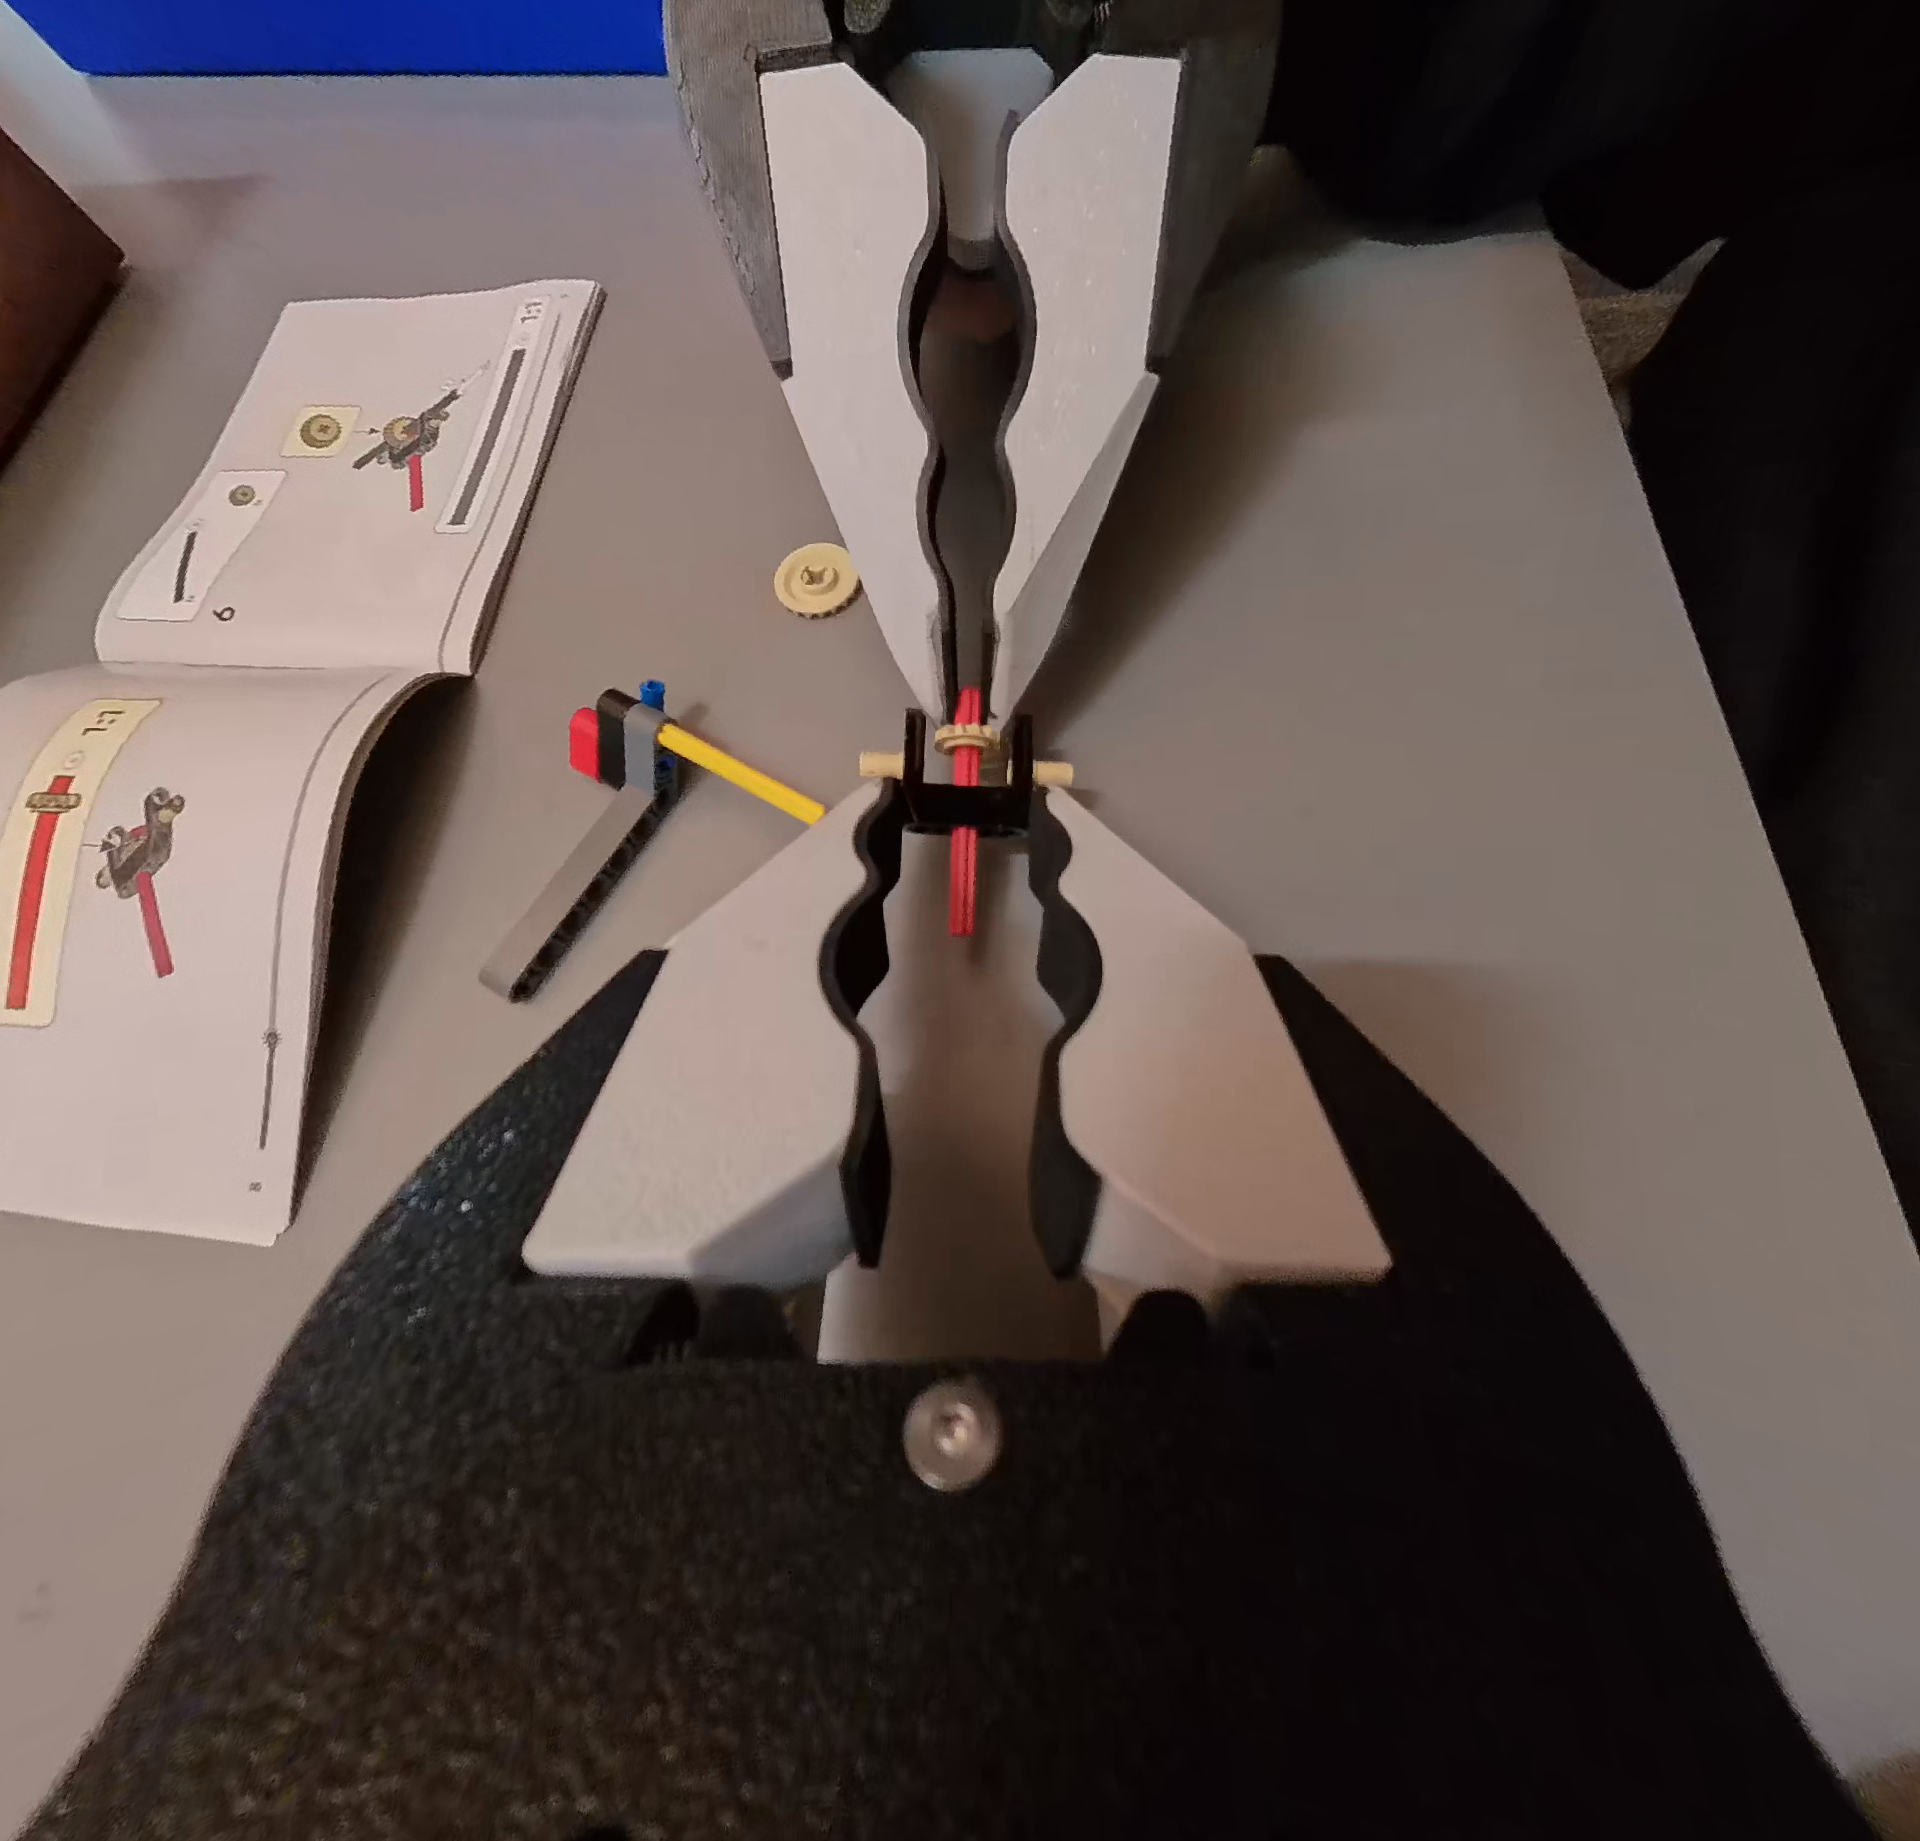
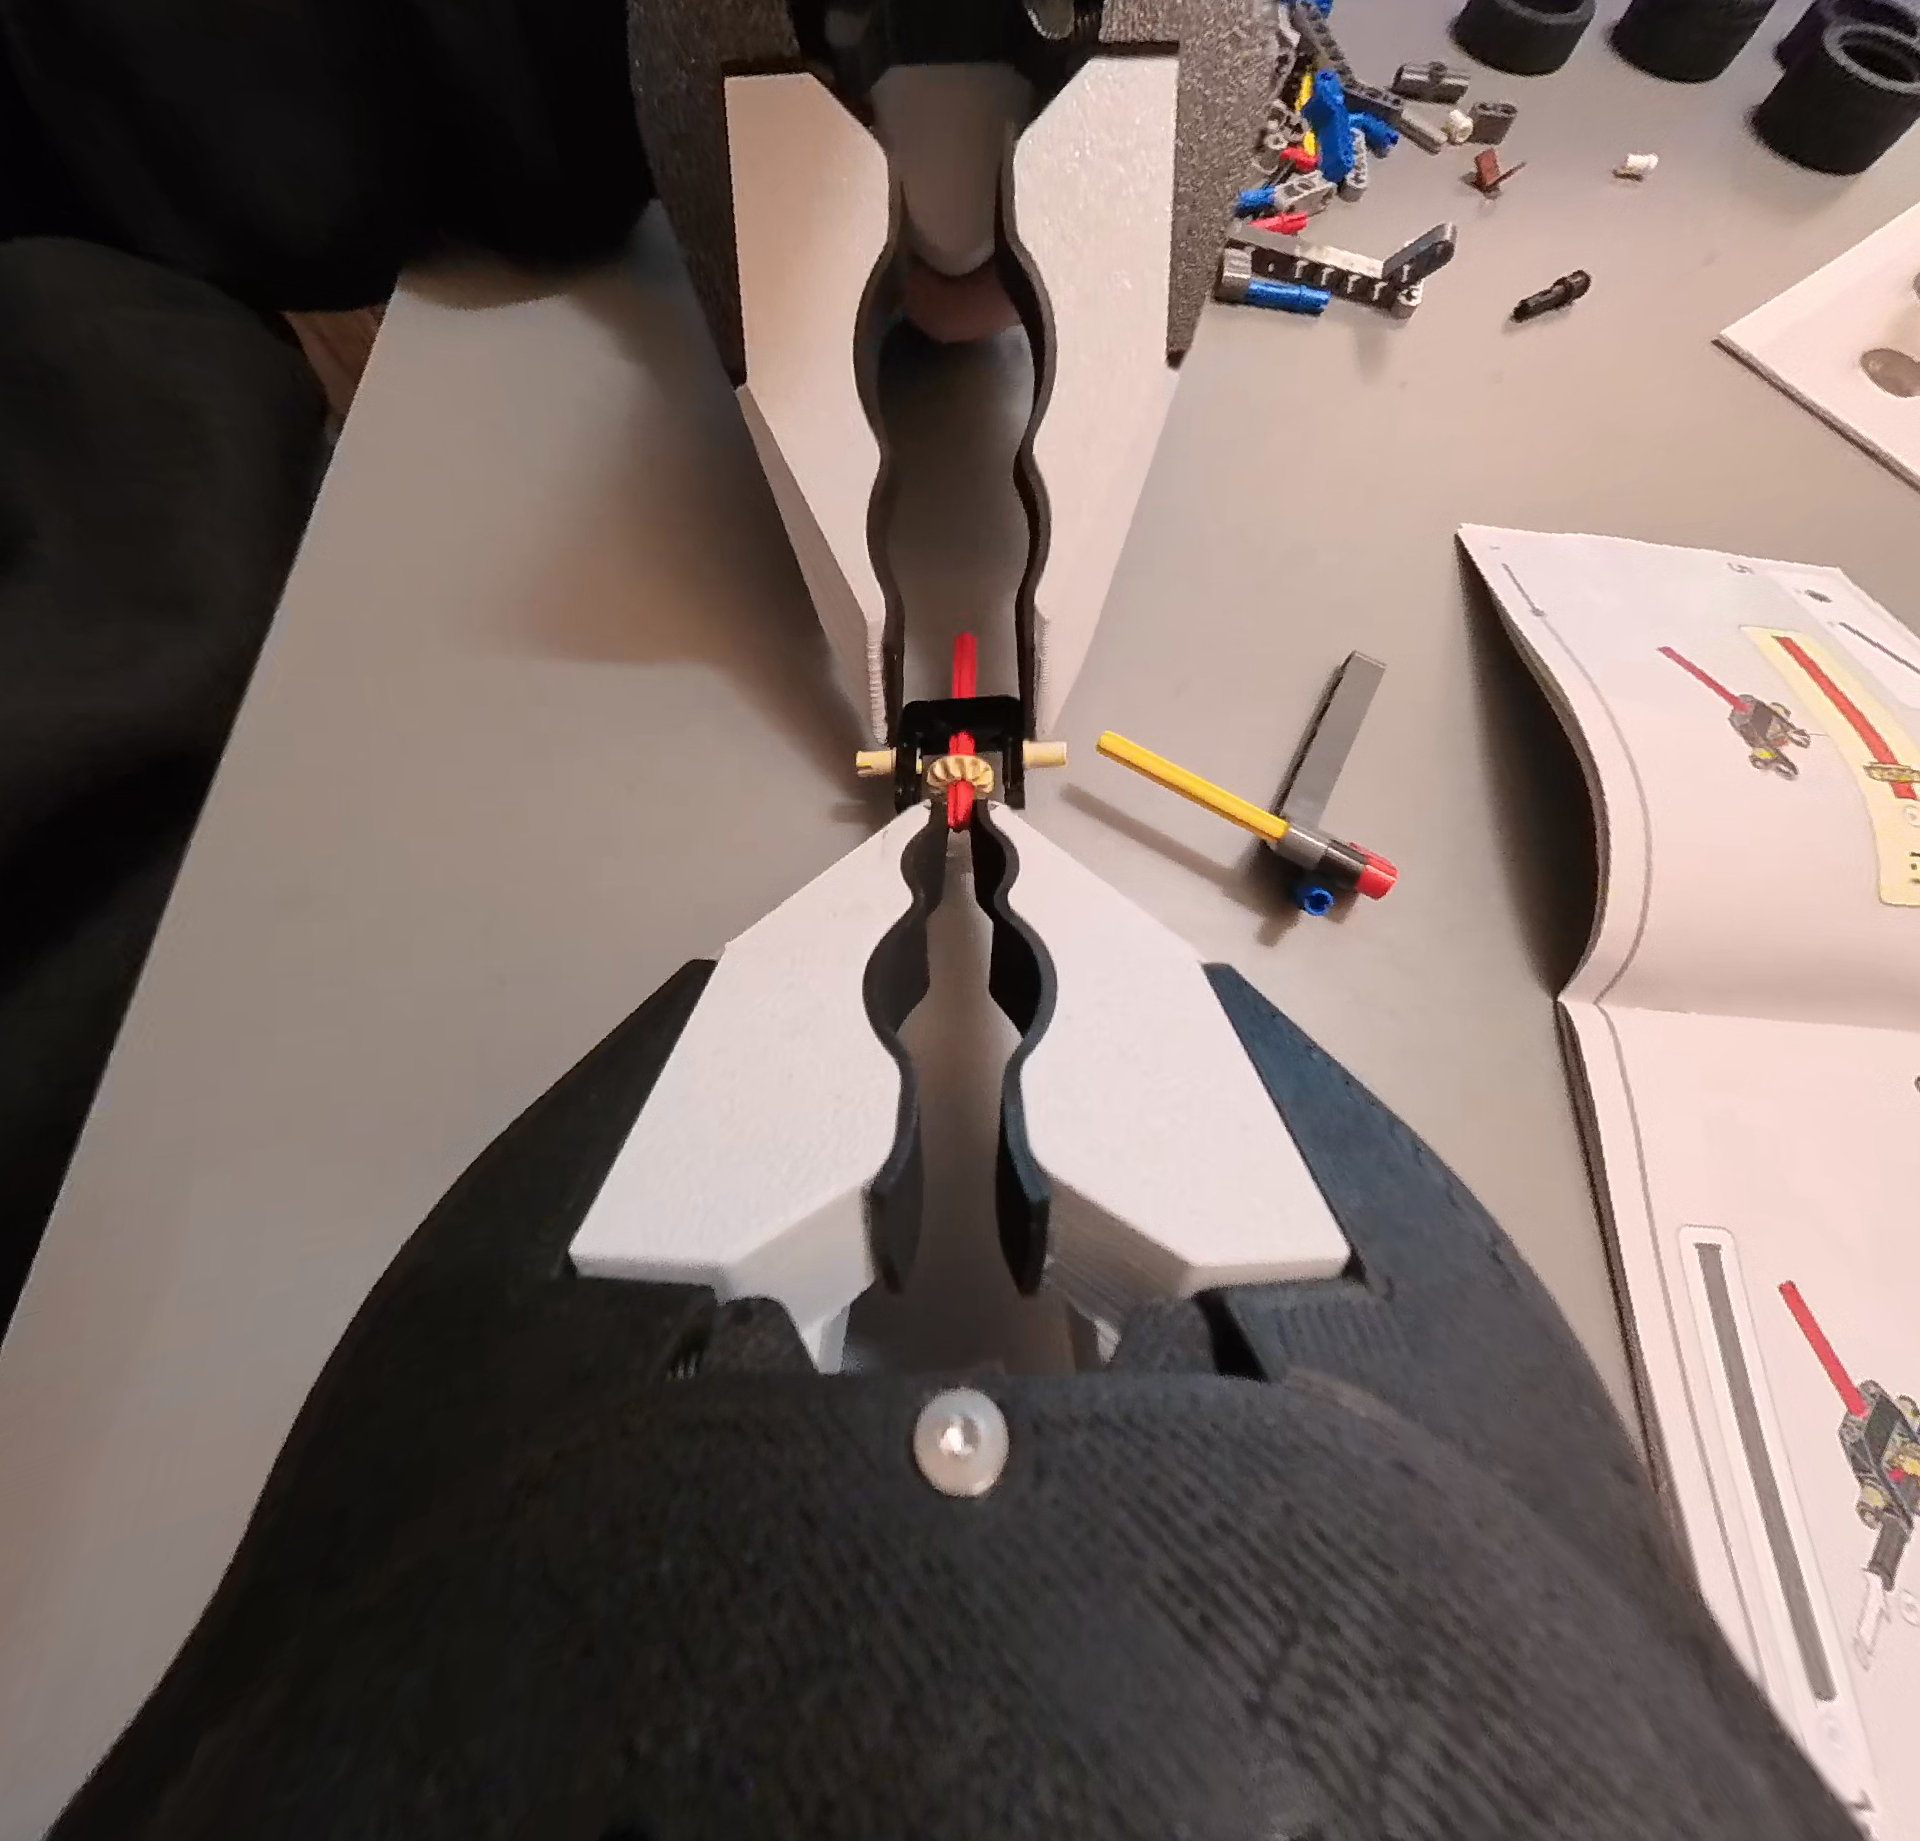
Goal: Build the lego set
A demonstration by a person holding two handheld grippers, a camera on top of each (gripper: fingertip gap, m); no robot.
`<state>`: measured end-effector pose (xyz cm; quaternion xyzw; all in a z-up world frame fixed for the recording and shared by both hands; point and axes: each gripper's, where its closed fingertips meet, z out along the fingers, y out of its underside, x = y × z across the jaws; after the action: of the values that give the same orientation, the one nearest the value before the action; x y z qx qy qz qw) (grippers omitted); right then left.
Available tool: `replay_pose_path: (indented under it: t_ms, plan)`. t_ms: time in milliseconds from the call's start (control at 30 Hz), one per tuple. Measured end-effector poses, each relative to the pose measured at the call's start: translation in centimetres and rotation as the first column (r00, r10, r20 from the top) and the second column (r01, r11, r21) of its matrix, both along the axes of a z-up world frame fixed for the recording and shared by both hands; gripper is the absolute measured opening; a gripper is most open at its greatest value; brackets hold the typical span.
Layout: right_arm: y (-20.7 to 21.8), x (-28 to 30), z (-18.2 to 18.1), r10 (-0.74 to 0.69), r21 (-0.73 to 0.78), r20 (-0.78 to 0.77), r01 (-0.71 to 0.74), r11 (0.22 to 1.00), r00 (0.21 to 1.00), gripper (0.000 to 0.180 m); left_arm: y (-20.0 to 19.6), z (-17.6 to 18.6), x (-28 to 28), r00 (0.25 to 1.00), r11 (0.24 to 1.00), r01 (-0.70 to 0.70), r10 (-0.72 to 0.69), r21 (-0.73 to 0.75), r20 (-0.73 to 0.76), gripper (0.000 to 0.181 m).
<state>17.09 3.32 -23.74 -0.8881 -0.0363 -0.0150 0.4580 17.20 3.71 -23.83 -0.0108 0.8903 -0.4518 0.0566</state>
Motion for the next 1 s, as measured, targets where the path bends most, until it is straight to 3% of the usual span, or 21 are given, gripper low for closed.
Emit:
replay_pose_path:
  t_ms: [33,200,467,600,1000]
  plan:
    - [0.0,0.1,0.2,-0.006,0.013,-0.006,0.006,1.000,1.000,0.002,0.0,0.2,0.0,1.000,1.000,-0.002,0.002,-0.010,0.000,0.022]
    - [-0.2,0.4,1.8,-0.032,0.114,-0.032,0.036,0.993,0.999,0.006,0.1,0.7,0.1,1.000,0.999,-0.006,0.006,-0.043,0.001,0.022]
    - [-0.8,0.2,2.0,-0.035,0.125,-0.042,0.040,0.991,0.999,0.012,0.0,1.5,0.1,1.000,0.995,-0.010,0.010,-0.098,-0.002,0.022]
    - [-0.6,0.0,2.5,-0.025,0.156,-0.044,0.032,0.987,0.999,0.000,0.0,1.6,0.0,1.000,0.994,-0.002,0.002,-0.108,-0.002,0.022]
    - [-0.1,-0.2,2.0,-0.015,0.126,-0.023,0.018,0.992,1.000,0.000,-0.2,1.6,-0.1,1.000,0.995,0.002,-0.003,-0.103,-0.004,0.022]
